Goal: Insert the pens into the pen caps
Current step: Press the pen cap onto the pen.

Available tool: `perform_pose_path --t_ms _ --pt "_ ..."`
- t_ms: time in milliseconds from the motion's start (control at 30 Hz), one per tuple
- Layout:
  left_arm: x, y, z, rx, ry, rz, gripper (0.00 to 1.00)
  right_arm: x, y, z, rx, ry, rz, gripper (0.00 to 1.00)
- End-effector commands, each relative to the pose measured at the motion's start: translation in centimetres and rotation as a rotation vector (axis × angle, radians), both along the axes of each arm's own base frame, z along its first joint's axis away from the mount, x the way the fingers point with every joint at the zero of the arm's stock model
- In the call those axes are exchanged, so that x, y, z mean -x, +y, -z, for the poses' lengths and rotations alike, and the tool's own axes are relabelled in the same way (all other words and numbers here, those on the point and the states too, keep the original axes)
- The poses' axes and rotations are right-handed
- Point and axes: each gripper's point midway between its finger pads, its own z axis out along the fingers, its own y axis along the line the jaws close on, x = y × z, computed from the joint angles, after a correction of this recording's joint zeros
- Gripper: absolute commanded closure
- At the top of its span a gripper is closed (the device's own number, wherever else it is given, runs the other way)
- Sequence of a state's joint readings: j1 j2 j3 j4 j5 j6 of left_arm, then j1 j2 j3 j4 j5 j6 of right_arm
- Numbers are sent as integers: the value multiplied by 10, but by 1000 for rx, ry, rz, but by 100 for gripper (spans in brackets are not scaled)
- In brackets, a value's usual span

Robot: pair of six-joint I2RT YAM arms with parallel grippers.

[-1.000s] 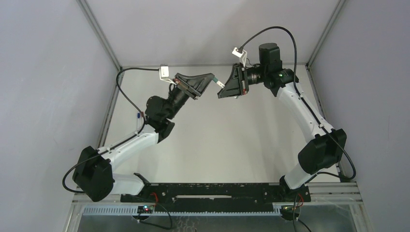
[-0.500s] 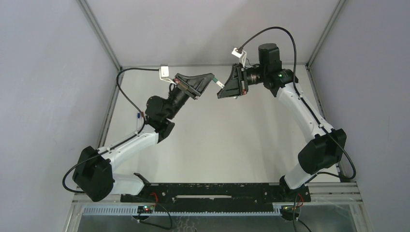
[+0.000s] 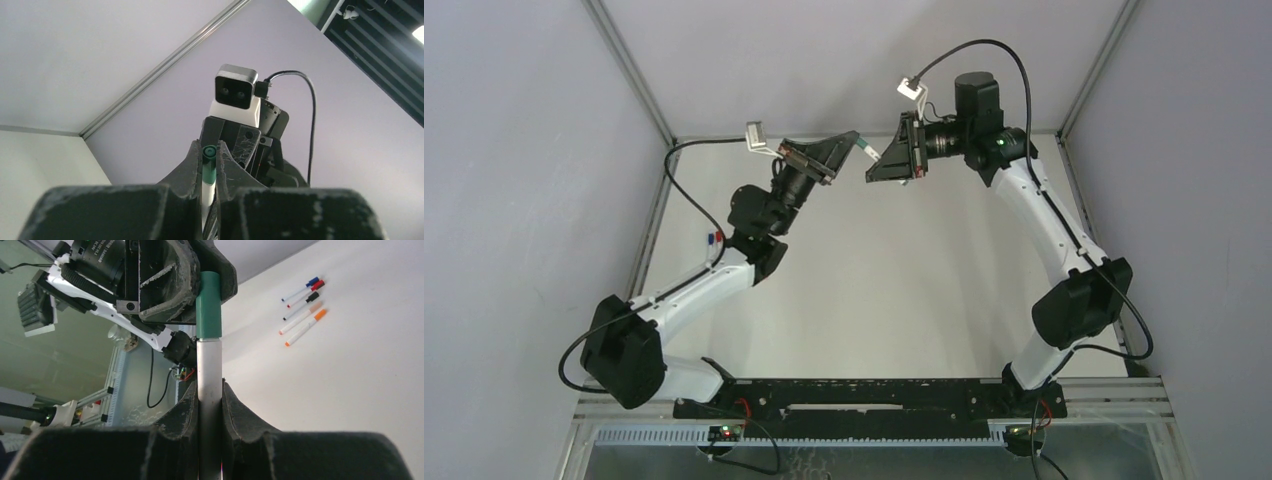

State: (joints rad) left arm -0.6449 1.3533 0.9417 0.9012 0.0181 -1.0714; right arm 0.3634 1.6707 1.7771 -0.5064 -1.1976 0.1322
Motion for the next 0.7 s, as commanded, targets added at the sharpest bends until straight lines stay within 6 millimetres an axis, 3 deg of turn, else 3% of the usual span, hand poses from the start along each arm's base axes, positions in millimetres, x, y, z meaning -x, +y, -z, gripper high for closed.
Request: perform_pose_path --t_ms 0,133,200,267,333,433,667 --pt "64 -71 30 -170 46 426 100 -27 17 -47 -145 -94 24 100" --pt "79 -86 32 -242 -28 550 100 -27 9 -95 -312 -152 -1 100" --pt "86 -89 40 -296 -42 602 100 -32 2 -109 -334 -162 16 100" --pt "95 -91 46 -330 -51 648 100 -40 1 -107 -253 -173 75 100" --pt "99 -94 53 -372 -38 689 100 -41 6 -107 -151 -378 133 100" --pt "101 -98 65 -440 -10 732 100 -42 8 -105 -88 -474 200 100" --pt "124 -107 82 -530 -27 864 100 -28 8 -130 -258 -345 77 100"
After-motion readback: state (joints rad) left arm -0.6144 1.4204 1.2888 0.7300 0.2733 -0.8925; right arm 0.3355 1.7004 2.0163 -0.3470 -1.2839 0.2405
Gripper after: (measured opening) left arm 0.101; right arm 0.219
